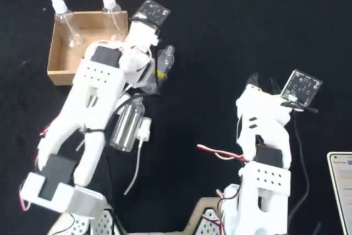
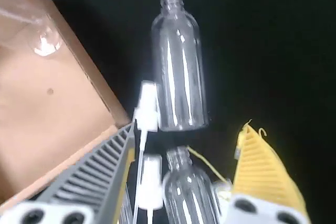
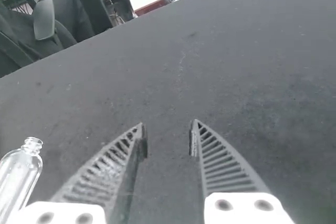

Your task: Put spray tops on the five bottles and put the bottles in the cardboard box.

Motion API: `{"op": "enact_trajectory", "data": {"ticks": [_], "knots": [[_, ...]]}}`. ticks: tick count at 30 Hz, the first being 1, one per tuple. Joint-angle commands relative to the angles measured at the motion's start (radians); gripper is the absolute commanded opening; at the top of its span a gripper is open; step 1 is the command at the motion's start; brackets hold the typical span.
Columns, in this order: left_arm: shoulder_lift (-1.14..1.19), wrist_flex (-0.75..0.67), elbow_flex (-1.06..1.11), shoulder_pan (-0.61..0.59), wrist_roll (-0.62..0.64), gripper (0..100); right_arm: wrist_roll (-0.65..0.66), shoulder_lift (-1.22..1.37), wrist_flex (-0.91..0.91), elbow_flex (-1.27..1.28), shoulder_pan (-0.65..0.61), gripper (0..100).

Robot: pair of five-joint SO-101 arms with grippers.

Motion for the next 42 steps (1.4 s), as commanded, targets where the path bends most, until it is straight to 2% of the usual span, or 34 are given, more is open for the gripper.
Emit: {"op": "enact_trajectory", "data": {"ticks": [1,14,33,42], "knots": [[0.057,-0.098,-0.065,0.012,-0.005,29,-0.009,-0.018,-0.028,-0.027,0.011,13.8],[0.184,-0.193,-0.064,0.045,-0.006,29,-0.009,-0.018,-0.028,-0.028,0.011,13.8],[0.222,-0.187,-0.028,0.041,-0.003,29,-0.009,-0.019,-0.028,-0.03,0.012,13.8],[0.281,-0.279,0.012,0.039,-0.006,29,-0.009,-0.019,-0.028,-0.03,0.012,13.8]]}}
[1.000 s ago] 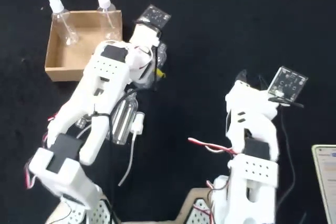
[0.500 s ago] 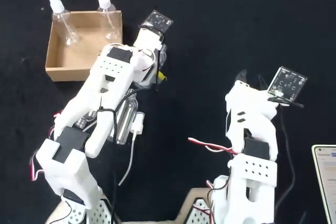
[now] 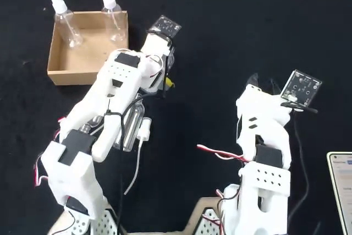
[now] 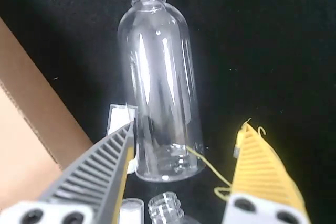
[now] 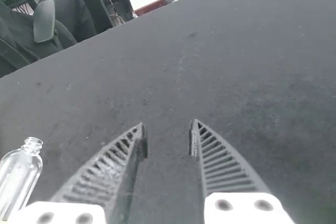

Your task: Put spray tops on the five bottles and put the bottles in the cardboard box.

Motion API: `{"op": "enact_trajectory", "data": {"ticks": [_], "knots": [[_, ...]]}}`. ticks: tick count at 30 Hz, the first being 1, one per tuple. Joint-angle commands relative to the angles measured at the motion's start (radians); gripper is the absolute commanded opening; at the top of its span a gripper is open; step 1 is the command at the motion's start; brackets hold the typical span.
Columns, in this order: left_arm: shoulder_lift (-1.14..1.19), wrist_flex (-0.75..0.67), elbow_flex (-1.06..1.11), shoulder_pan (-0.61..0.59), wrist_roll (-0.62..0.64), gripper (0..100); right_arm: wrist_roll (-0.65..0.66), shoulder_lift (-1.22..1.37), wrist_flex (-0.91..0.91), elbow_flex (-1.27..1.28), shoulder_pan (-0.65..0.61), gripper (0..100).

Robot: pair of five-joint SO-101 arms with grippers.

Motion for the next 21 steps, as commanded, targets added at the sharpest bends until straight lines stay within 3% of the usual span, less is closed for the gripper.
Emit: {"op": "enact_trajectory", "data": {"ticks": [1,5,14,21], "knots": [[-0.006,-0.029,-0.008,-0.001,-0.005,29,-0.009,-0.019,-0.028,-0.03,0.012,13.8],[-0.005,-0.034,0.013,-0.001,-0.005,29,-0.009,-0.019,-0.028,-0.03,0.012,13.8],[-0.015,-0.249,0.188,-0.016,0.0,29,-0.009,-0.019,-0.028,-0.028,0.012,13.8],[-0.015,-0.253,0.189,-0.007,0.003,29,-0.009,-0.019,-0.028,-0.028,0.012,13.8]]}}
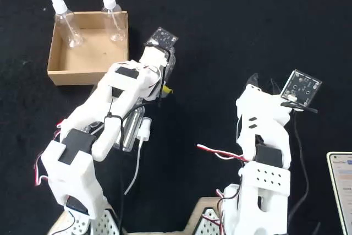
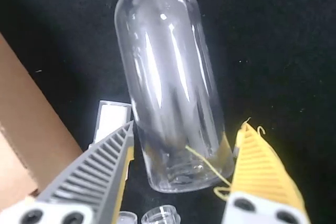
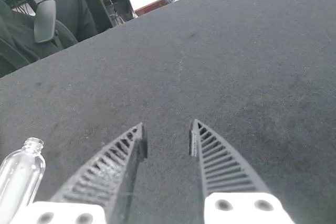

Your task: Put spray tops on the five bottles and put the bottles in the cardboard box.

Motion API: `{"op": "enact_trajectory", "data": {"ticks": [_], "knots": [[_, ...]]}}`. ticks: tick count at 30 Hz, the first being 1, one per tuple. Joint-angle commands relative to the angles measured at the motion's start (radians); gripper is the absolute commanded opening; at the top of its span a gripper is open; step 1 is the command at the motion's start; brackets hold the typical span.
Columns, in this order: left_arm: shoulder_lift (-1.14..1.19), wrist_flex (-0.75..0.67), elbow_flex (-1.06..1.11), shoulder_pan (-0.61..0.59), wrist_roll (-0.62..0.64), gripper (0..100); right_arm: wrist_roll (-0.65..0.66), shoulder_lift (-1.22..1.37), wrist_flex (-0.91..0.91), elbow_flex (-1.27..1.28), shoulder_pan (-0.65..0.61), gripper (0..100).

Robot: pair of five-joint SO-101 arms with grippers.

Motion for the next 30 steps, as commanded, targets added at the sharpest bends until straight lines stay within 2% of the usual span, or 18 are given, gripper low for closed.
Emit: {"op": "enact_trajectory", "data": {"ticks": [1,5,12,15,20,25,30], "knots": [[-0.021,-0.02,-0.007,-0.002,0.003,29,-0.009,-0.019,-0.028,-0.028,0.012,13.8],[-0.021,-0.02,-0.008,-0.002,0.003,29,-0.009,-0.019,-0.028,-0.028,0.012,13.8],[-0.021,-0.014,-0.001,-0.001,0.003,11,-0.009,-0.019,-0.028,-0.028,0.012,13.8],[-0.021,-0.006,0.002,0.001,0.003,11,-0.009,-0.019,-0.028,-0.028,0.012,13.8],[-0.055,0.152,-0.044,0.035,0.003,12,-0.009,-0.019,-0.028,-0.028,0.012,13.8],[-0.233,0.321,-0.084,0.073,-0.002,12,-0.009,-0.019,-0.028,-0.028,0.012,13.8],[-0.428,0.471,-0.084,0.03,-0.005,12,-0.009,-0.019,-0.028,-0.028,0.012,13.8]]}}
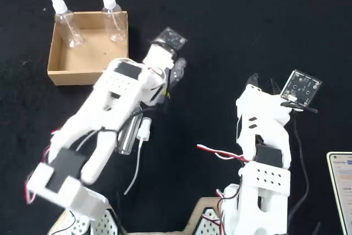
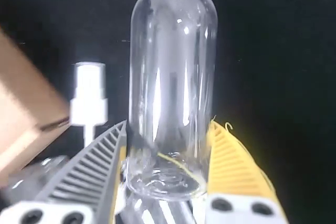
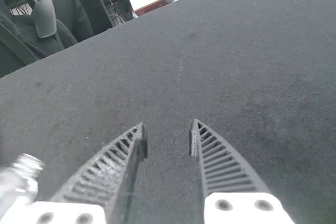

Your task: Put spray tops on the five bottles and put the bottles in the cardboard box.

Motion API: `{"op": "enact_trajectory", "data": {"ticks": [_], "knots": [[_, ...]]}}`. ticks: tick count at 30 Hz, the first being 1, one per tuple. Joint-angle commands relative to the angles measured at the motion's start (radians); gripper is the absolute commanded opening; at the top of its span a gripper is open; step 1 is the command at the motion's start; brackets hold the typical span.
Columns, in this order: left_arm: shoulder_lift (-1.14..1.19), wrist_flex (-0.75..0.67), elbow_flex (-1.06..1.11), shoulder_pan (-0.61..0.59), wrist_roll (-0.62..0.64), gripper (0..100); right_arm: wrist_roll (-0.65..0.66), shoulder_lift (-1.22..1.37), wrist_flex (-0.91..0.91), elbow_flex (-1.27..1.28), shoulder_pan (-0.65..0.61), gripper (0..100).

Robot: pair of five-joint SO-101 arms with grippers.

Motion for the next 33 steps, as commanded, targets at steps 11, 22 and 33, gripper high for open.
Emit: {"op": "enact_trajectory", "data": {"ticks": [11,22,33], "knots": [[-0.543,0.482,0.012,-0.275,-0.104,12,-0.009,-0.019,-0.028,-0.028,0.011,13.8],[-0.89,0.29,0.518,-0.891,-0.175,12,-0.009,-0.019,-0.028,-0.027,0.011,13.8],[-0.987,0.048,0.894,-1.176,-0.176,12,-0.009,-0.019,-0.028,-0.027,0.011,13.8]]}}
